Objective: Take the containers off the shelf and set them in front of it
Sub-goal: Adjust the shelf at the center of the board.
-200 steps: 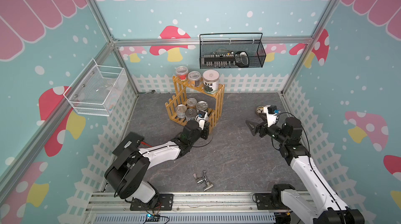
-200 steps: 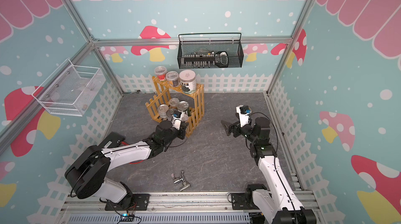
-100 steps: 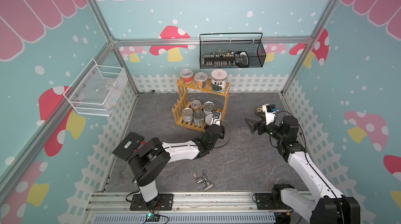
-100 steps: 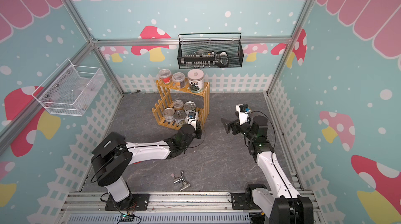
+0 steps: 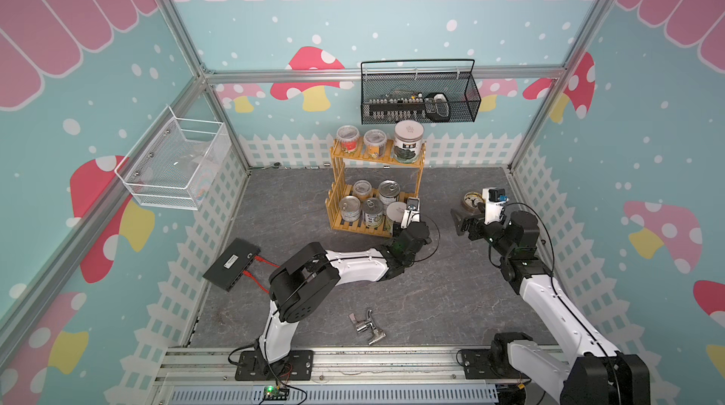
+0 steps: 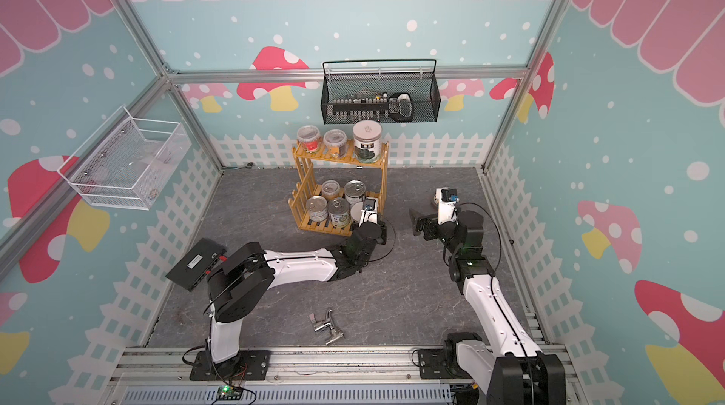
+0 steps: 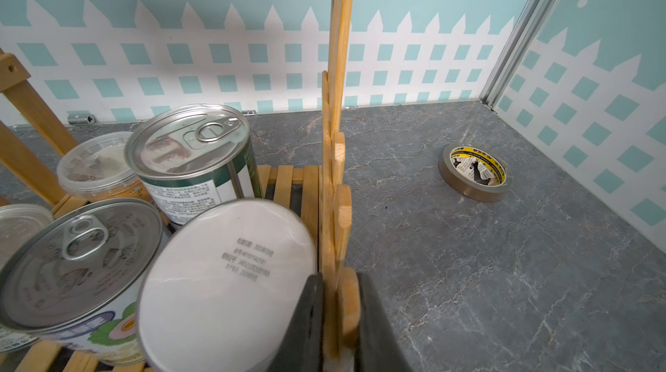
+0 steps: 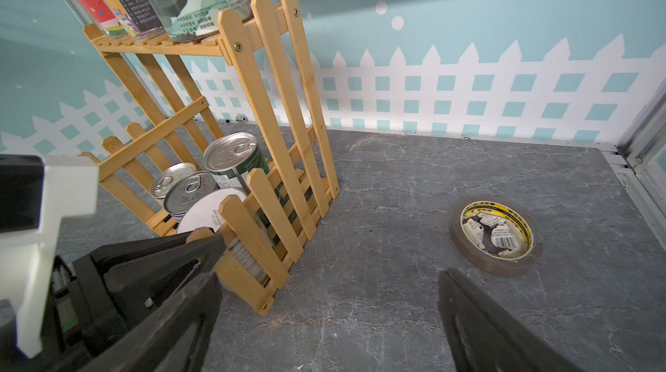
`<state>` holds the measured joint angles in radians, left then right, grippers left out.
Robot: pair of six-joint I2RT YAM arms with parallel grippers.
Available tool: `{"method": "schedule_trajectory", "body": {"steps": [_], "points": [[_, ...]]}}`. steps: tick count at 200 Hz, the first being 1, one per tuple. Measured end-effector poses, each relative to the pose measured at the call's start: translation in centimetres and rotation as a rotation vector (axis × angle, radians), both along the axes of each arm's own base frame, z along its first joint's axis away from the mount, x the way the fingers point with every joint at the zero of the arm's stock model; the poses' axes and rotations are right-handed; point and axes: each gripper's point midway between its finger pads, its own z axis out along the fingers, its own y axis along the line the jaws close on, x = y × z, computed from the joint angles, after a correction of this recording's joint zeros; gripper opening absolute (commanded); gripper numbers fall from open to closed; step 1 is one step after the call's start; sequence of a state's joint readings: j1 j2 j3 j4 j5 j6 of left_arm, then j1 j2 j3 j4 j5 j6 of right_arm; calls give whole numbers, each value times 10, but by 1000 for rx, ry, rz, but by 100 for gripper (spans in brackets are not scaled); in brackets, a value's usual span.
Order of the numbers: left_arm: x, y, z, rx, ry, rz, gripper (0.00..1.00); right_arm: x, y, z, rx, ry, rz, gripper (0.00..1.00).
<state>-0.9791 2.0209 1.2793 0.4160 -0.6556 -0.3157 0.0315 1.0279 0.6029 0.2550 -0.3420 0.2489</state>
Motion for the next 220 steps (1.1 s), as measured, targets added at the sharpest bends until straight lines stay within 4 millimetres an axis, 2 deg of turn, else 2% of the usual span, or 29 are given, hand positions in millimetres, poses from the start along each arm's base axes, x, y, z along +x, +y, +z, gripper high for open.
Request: {"method": "schedule_trajectory", "body": {"steps": [29,78,105,125,161,185,205,220], "points": [[0,-14,2,-47,6,-18,27,1,-5,-1,-3,1,-22,99],[-5,-20,8,-79,8,-49,44,0,-8,-3,-2,2,-27,99],[-14,-19,23,-100,-3,-82,52,-2,-4,0,4,-3,1,99],[-24,-14,43,-125,-24,-111,59,-4,2,0,12,0,37,99],[-45,4,74,-160,-51,-176,65,2,12,-15,20,52,68,99],[-63,21,84,-152,-46,-232,67,3,35,-26,6,94,92,98],[-69,47,91,-147,-32,-258,71,6,55,-28,0,121,105,95],[-65,79,96,-146,-24,-244,73,12,66,-30,-2,148,85,92]]}}
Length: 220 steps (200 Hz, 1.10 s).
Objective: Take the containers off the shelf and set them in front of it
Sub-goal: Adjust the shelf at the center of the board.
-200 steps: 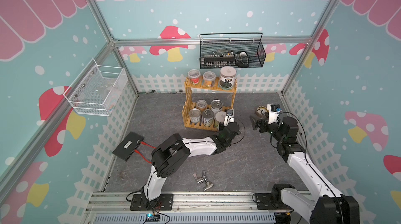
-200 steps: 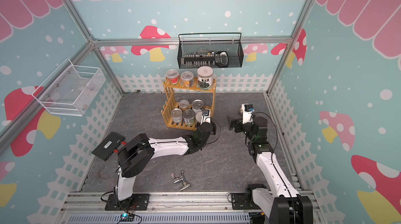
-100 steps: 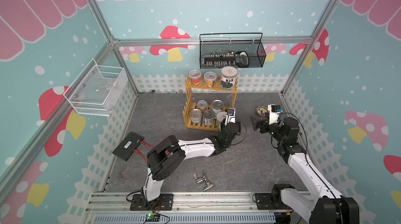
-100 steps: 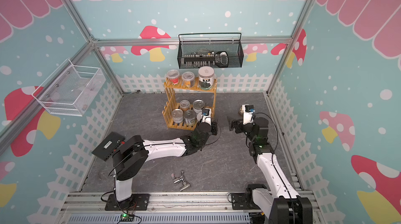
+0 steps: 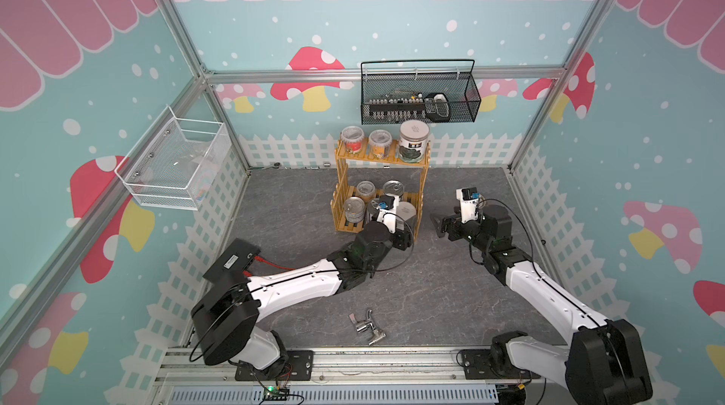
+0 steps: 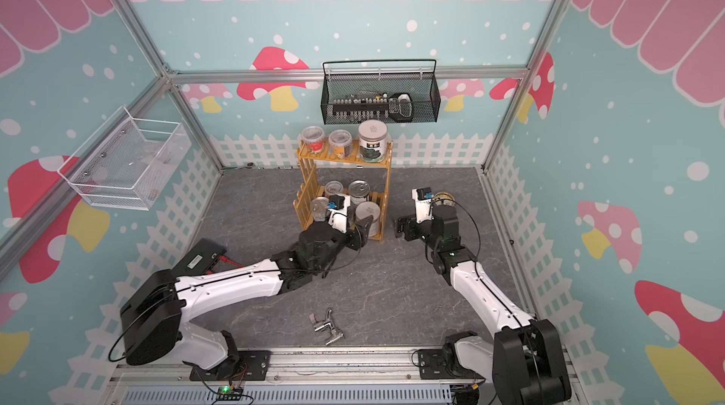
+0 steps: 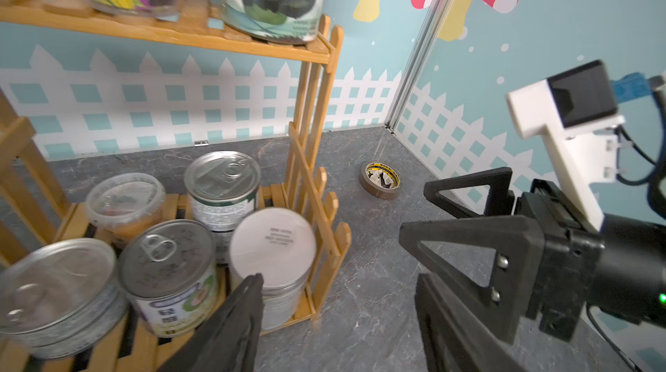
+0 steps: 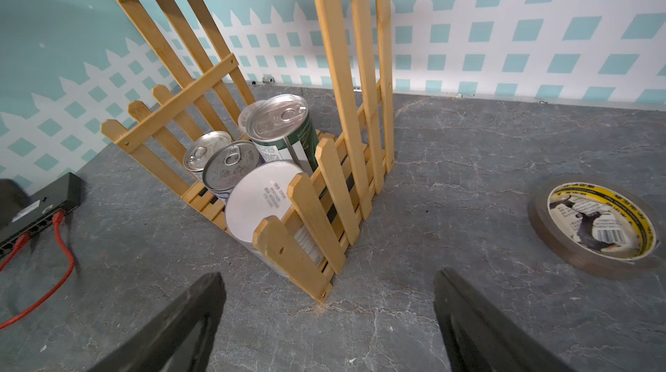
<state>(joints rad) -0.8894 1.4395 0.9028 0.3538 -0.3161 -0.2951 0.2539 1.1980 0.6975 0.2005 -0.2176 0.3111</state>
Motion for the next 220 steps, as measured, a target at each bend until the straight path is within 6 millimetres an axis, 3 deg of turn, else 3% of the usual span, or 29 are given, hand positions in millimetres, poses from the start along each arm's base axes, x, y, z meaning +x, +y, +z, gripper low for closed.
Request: {"method": "schedule_trajectory", "body": {"steps": [31,65,116,158,193,220], "points": [[15,70,12,8,6,74,75,8,23,-8,-14,52,-43,88],[34,127,21,20,9,138,80,16,44,-16,-54,99,-112,82],[67,195,-15,76,125,226,84,38,55,-34,-141,170,-291,63],[91,197,-54,106,234,187,83,40,48,-51,-183,210,-365,38],[107,191,-80,122,303,171,69,44,49,-51,-184,210,-386,29],[111,189,-93,135,341,184,60,44,46,-51,-192,206,-401,29]]}}
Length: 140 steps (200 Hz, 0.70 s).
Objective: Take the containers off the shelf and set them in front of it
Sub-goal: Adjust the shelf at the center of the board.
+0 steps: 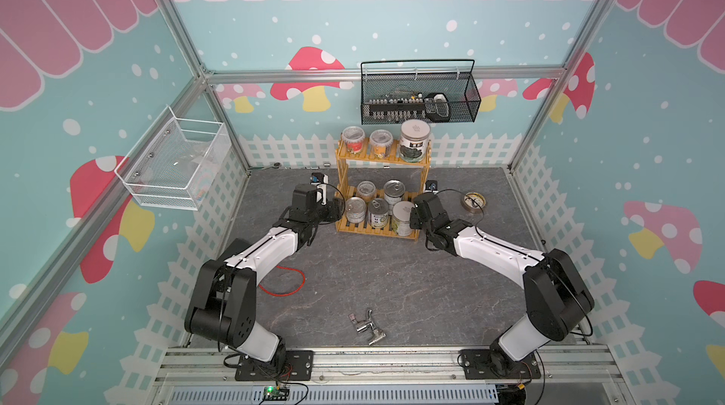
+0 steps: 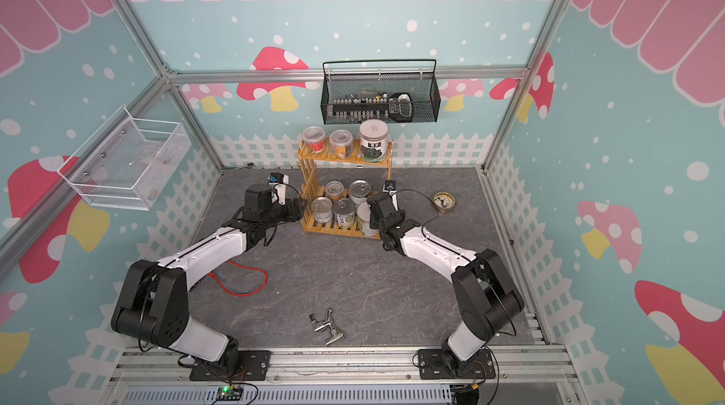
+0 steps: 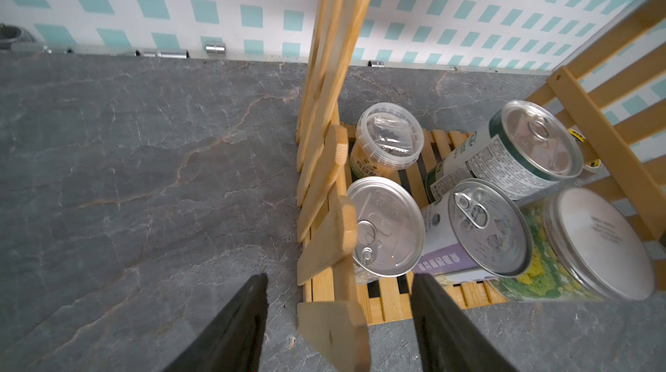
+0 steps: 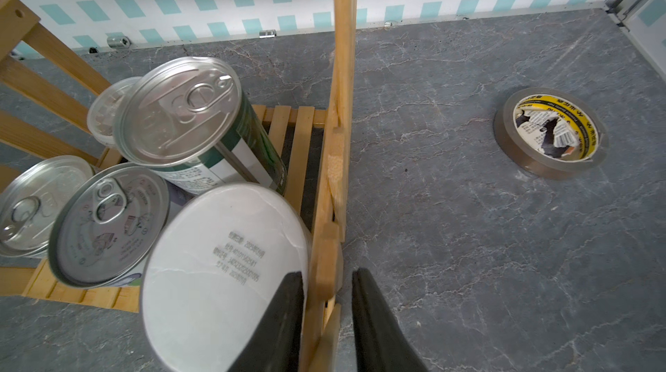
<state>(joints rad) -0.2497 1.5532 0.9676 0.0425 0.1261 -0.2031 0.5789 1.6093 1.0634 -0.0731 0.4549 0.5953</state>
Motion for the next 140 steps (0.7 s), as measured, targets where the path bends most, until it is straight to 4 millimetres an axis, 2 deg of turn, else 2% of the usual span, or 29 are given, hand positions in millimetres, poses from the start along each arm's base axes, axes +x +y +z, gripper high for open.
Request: {"method": "schedule_trajectory", "body": {"steps": [37,64,101,140], "points": [[-3,-13,0,12,0,9,38,0,0,0,-9,-2,-6,28],[-4,-15,-1,22,0,26,31,0,-3,1,-22,-6,-16,28],[-5,-16,-3,22,4,50,25,1,-6,2,-48,-11,-20,28],[-18,-24,-6,32,2,62,18,3,-10,7,-90,-19,-11,26]]}}
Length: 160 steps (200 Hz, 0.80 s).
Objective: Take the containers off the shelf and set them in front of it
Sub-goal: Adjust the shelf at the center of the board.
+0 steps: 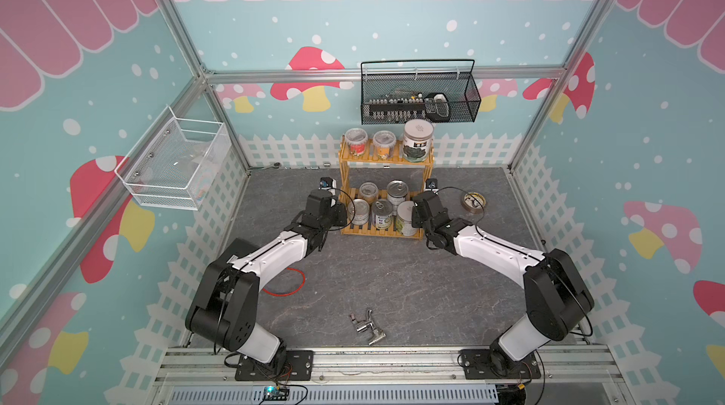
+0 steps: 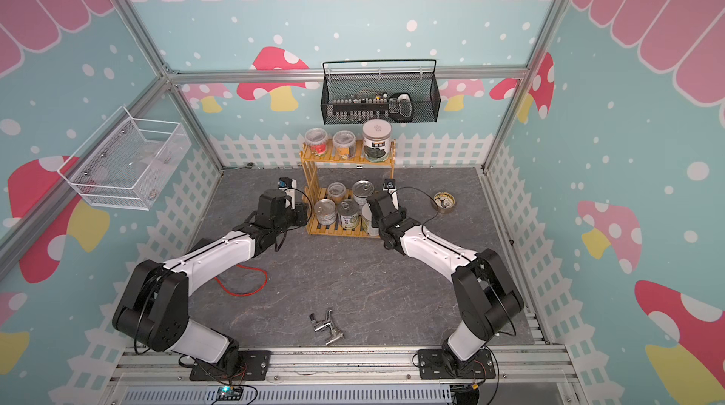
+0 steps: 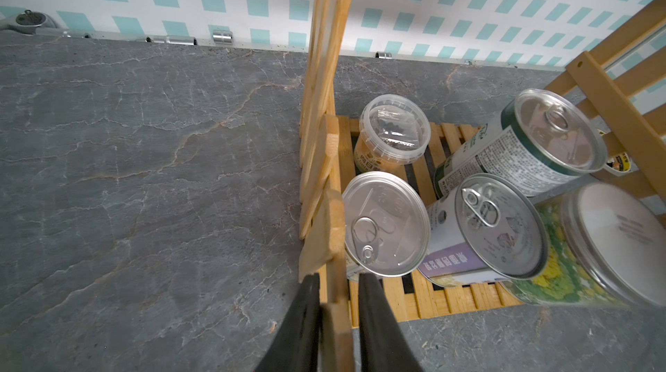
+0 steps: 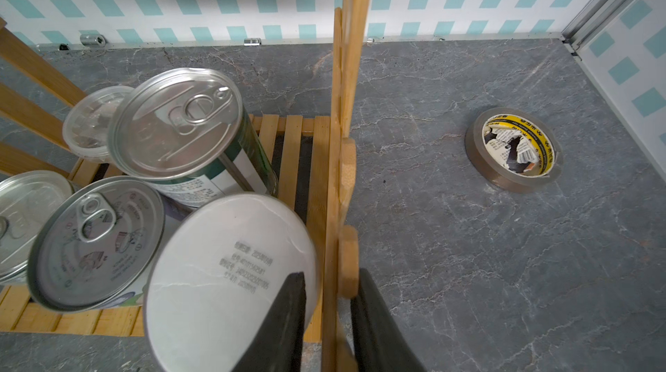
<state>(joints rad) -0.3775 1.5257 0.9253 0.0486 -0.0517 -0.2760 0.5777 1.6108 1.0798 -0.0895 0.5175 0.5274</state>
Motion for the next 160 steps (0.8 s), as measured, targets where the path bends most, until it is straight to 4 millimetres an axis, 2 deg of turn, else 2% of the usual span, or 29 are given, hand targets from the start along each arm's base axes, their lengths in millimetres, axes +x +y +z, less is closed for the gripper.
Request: {"method": "schedule_trajectory", "body": {"steps": [58,104,160], "points": [[-8,-5,0,-16,-3,23,15,7,-9,0,-21,9,29,23],[-15,-20,1,-22,-4,28,15,16,-24,-3,-11,13,49,23],[-14,-29,0,-29,-16,31,15,21,-35,-7,6,14,82,24]]}}
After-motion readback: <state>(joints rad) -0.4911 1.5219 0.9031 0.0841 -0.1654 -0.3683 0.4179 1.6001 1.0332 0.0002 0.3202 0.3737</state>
